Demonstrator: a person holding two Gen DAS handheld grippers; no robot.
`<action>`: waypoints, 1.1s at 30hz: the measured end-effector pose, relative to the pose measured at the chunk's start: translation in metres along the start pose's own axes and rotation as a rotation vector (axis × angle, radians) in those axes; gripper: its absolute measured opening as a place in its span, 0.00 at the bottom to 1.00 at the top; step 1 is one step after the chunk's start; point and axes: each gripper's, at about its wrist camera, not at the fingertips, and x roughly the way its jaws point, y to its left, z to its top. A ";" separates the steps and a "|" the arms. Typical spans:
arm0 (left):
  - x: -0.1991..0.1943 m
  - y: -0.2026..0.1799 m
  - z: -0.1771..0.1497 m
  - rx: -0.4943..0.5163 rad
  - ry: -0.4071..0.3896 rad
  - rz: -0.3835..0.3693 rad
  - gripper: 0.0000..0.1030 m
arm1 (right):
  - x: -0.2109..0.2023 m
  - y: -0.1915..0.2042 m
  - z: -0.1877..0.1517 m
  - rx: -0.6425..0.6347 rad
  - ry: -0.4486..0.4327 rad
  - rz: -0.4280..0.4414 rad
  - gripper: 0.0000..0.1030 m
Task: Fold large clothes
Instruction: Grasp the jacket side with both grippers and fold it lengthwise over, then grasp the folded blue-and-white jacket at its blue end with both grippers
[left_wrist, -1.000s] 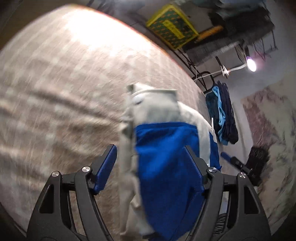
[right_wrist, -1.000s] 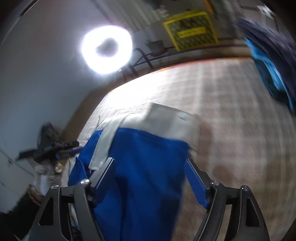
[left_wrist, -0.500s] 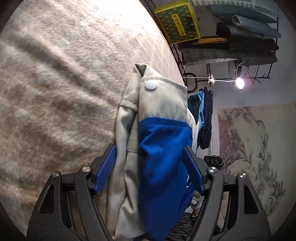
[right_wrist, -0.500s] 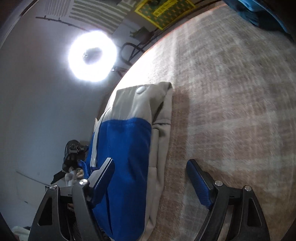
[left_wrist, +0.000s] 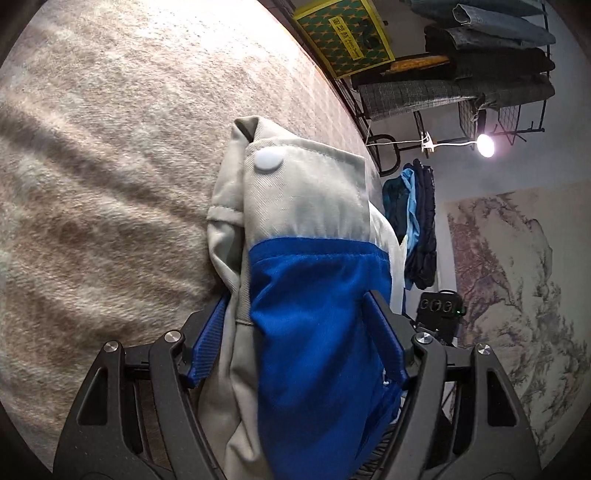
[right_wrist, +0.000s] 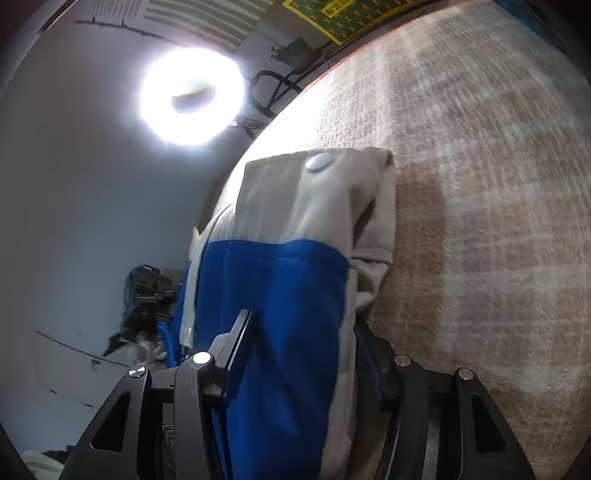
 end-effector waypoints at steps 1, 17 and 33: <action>-0.002 0.002 0.001 0.004 -0.005 0.012 0.68 | 0.002 0.005 0.000 -0.014 -0.001 -0.023 0.49; -0.022 -0.061 -0.030 0.226 -0.117 0.175 0.37 | -0.019 0.100 -0.012 -0.249 -0.090 -0.179 0.23; -0.005 -0.008 -0.015 0.094 -0.042 0.133 0.68 | -0.011 -0.001 0.002 -0.026 0.013 -0.055 0.63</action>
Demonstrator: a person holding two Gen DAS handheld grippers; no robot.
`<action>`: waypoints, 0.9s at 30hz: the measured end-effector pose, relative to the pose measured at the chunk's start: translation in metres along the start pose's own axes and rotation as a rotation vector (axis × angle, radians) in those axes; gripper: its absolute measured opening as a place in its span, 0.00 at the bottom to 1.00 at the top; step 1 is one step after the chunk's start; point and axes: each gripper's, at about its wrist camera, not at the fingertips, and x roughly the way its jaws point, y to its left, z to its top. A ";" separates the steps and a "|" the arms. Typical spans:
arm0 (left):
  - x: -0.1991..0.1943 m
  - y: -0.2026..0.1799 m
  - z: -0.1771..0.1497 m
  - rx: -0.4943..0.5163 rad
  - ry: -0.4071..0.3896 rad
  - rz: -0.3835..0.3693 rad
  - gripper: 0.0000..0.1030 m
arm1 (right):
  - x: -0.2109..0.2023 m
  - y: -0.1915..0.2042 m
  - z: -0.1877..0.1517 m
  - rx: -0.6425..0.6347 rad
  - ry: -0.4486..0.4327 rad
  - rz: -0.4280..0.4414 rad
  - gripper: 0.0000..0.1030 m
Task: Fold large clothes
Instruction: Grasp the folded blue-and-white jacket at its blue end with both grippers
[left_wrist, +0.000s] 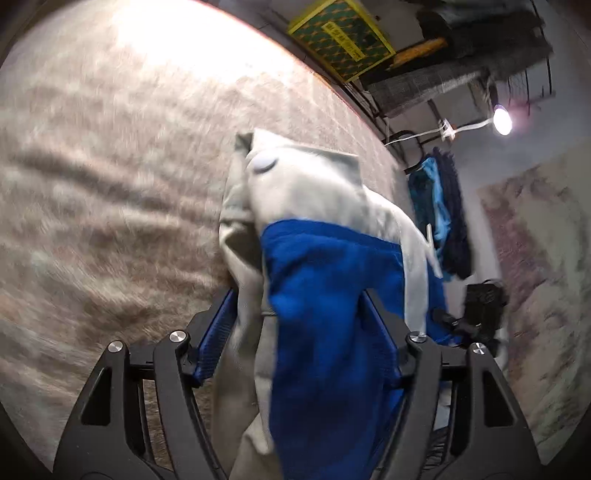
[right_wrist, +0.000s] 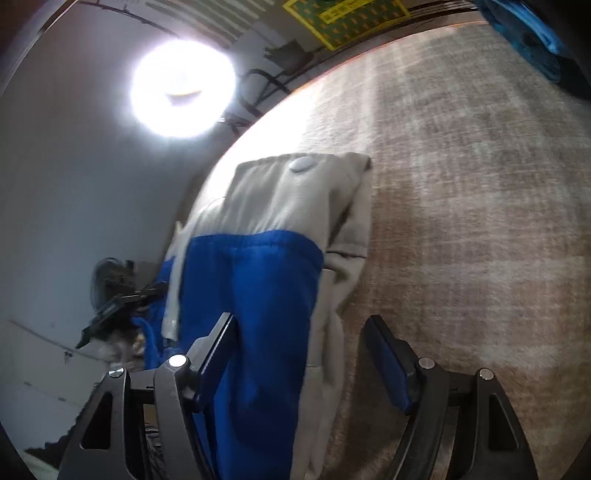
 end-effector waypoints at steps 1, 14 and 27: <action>0.002 0.005 -0.001 -0.014 -0.008 -0.023 0.68 | 0.006 -0.002 0.000 0.022 0.008 0.046 0.54; -0.019 -0.052 -0.014 0.093 -0.086 -0.008 0.36 | -0.015 0.077 -0.005 -0.204 -0.044 -0.131 0.23; 0.002 -0.151 -0.027 0.219 -0.074 -0.081 0.34 | -0.120 0.095 0.000 -0.248 -0.174 -0.213 0.23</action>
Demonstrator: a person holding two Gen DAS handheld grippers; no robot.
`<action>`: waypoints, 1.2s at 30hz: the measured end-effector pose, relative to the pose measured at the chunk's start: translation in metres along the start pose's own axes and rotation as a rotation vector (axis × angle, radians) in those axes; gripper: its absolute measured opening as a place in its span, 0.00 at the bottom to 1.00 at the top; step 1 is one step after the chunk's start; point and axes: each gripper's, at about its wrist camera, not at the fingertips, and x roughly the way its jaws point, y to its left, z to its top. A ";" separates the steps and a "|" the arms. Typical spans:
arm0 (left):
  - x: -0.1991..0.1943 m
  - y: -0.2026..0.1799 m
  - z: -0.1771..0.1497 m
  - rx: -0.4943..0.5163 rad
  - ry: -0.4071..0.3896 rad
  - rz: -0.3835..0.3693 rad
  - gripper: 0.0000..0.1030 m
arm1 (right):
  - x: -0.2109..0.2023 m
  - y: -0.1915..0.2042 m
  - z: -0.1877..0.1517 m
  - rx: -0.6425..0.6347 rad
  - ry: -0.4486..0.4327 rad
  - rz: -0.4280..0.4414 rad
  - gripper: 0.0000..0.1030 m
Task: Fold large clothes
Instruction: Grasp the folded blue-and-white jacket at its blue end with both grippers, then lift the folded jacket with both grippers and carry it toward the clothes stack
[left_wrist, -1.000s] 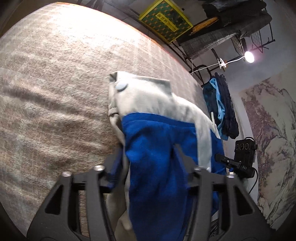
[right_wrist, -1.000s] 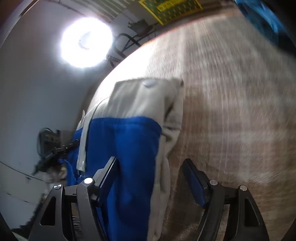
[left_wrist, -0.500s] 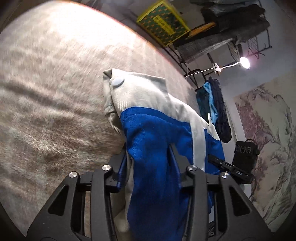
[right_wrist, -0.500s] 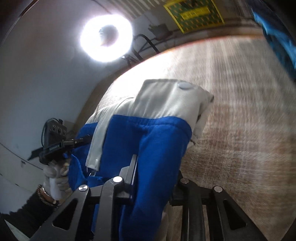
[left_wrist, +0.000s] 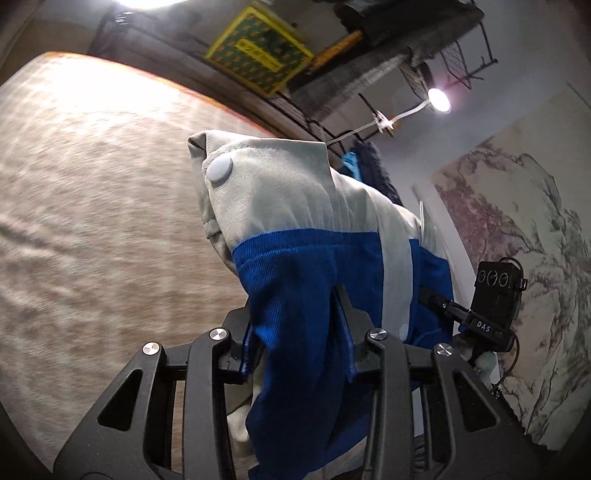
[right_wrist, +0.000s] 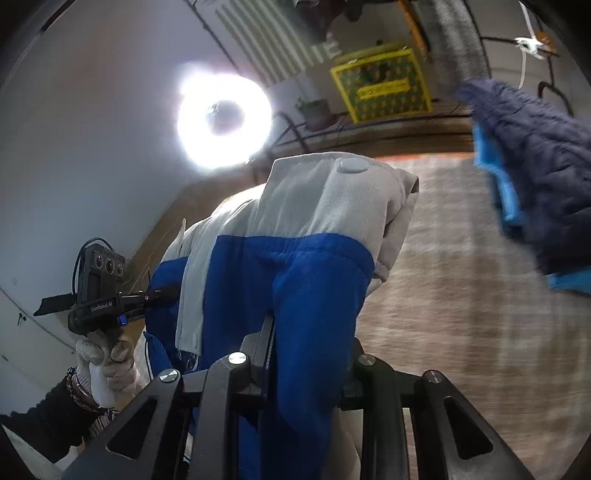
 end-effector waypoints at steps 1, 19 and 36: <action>0.007 -0.009 0.002 0.011 0.003 -0.007 0.34 | -0.009 -0.003 0.002 0.002 -0.009 -0.012 0.23; 0.138 -0.187 0.059 0.208 0.019 -0.144 0.33 | -0.171 -0.108 0.057 0.045 -0.208 -0.185 0.22; 0.265 -0.307 0.166 0.291 -0.077 -0.207 0.33 | -0.240 -0.205 0.209 -0.068 -0.360 -0.397 0.22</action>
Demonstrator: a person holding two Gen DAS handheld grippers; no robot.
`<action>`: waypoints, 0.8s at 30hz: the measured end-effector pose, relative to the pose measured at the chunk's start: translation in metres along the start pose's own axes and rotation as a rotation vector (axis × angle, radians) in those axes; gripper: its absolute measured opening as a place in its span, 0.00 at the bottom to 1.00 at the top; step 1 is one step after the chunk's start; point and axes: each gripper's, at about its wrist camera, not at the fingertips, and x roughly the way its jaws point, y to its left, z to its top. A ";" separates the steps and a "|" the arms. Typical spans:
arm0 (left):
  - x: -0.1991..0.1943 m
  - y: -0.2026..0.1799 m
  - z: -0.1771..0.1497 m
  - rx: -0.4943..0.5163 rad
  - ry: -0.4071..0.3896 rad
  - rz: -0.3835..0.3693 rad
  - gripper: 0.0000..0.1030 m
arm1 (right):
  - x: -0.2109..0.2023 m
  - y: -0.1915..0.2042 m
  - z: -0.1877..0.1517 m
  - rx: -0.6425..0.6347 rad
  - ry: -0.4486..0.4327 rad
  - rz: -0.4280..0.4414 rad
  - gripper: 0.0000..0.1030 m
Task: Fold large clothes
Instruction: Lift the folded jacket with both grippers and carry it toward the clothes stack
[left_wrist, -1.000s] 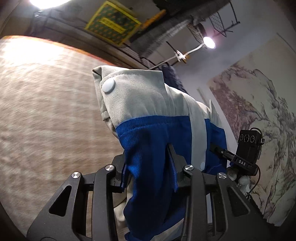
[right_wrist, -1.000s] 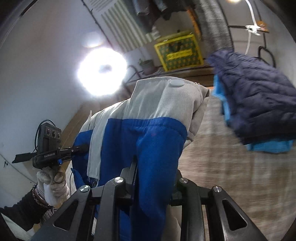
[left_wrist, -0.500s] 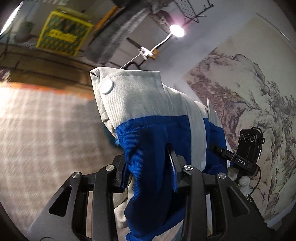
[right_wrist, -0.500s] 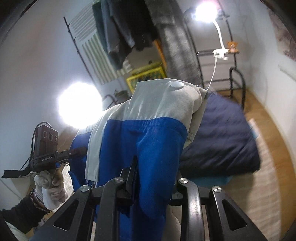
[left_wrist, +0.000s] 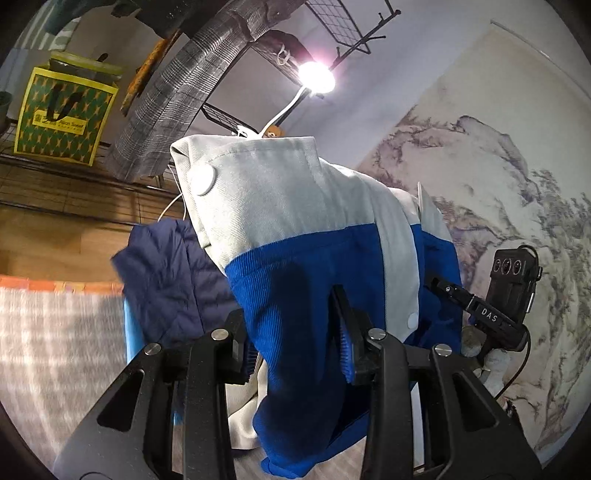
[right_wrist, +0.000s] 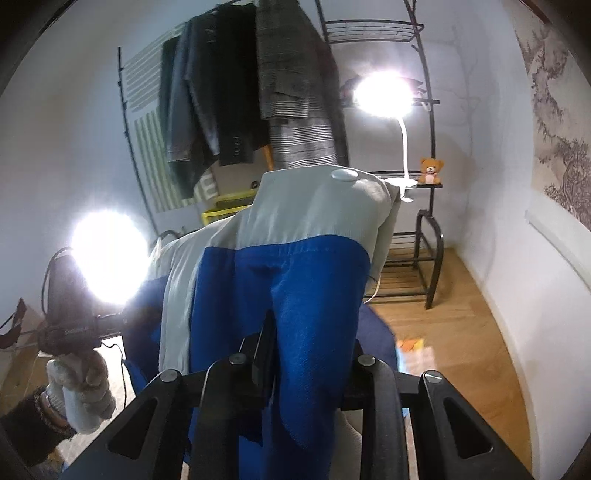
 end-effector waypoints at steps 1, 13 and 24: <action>0.007 0.003 0.002 -0.003 0.000 0.006 0.33 | 0.011 -0.008 0.002 0.006 0.001 -0.004 0.22; 0.100 0.102 -0.019 -0.140 0.095 0.167 0.33 | 0.161 -0.091 -0.061 0.206 0.180 -0.030 0.24; 0.140 0.136 -0.019 -0.162 0.119 0.213 0.37 | 0.231 -0.114 -0.077 0.229 0.270 -0.164 0.38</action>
